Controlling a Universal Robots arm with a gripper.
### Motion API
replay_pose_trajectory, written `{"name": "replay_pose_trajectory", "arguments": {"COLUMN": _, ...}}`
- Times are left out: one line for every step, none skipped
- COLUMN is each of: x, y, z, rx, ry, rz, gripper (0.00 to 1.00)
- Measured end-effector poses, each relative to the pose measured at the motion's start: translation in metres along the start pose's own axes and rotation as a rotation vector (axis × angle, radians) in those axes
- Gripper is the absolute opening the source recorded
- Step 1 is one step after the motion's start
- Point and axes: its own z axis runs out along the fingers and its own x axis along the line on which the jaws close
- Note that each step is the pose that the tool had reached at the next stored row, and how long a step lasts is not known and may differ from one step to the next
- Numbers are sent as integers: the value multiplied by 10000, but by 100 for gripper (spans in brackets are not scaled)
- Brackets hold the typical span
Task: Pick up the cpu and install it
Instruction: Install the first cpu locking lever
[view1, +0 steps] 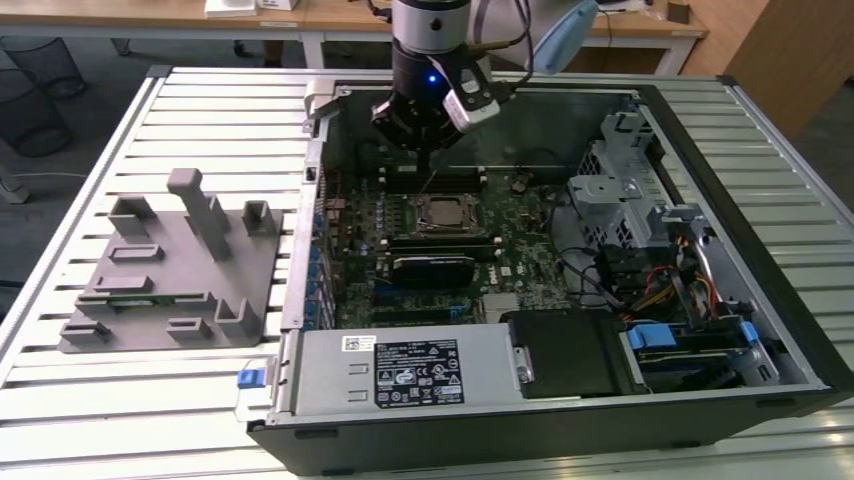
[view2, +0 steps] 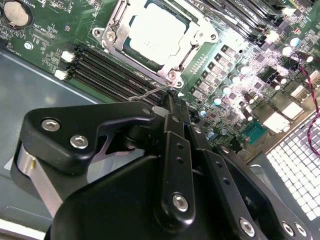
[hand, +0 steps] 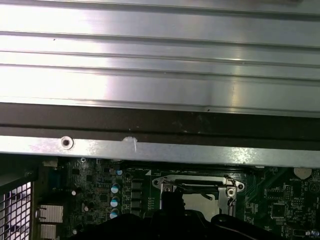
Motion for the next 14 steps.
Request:
{"name": "replay_pose_trajectory", "arguments": {"x": 0, "y": -1, "z": 3, "rx": -54, "ry": -2, "rz": 0, "gripper": 11}}
{"name": "replay_pose_trajectory", "arguments": {"x": 0, "y": -6, "z": 6, "rx": -176, "ry": -6, "rz": 2, "gripper": 11}}
{"name": "replay_pose_trajectory", "arguments": {"x": -1, "y": -12, "z": 9, "rx": -307, "ry": -11, "rz": 2, "gripper": 11}}
{"name": "replay_pose_trajectory", "arguments": {"x": -2, "y": -18, "z": 14, "rx": -383, "ry": -13, "rz": 2, "gripper": 11}}
{"name": "replay_pose_trajectory", "arguments": {"x": -5, "y": -20, "z": 22, "rx": -402, "ry": -16, "rz": 2, "gripper": 11}}
{"name": "replay_pose_trajectory", "arguments": {"x": -11, "y": -21, "z": 26, "rx": -402, "ry": -15, "rz": 2, "gripper": 11}}
{"name": "replay_pose_trajectory", "arguments": {"x": -25, "y": -21, "z": 29, "rx": -400, "ry": -13, "rz": 2, "gripper": 11}}
{"name": "replay_pose_trajectory", "arguments": {"x": -43, "y": -22, "z": 33, "rx": -400, "ry": -13, "rz": 3, "gripper": 11}}
{"name": "replay_pose_trajectory", "arguments": {"x": -64, "y": -23, "z": 36, "rx": -400, "ry": -14, "rz": 3, "gripper": 11}}
{"name": "replay_pose_trajectory", "arguments": {"x": -87, "y": -24, "z": 40, "rx": -401, "ry": -13, "rz": 3, "gripper": 11}}
{"name": "replay_pose_trajectory", "arguments": {"x": -111, "y": -25, "z": 43, "rx": -400, "ry": -13, "rz": 2, "gripper": 11}}
{"name": "replay_pose_trajectory", "arguments": {"x": -134, "y": -25, "z": 47, "rx": -400, "ry": -13, "rz": 2, "gripper": 11}}
{"name": "replay_pose_trajectory", "arguments": {"x": -155, "y": -26, "z": 51, "rx": -400, "ry": -13, "rz": 2, "gripper": 11}}
{"name": "replay_pose_trajectory", "arguments": {"x": -175, "y": -27, "z": 56, "rx": -401, "ry": -14, "rz": 3, "gripper": 11}}
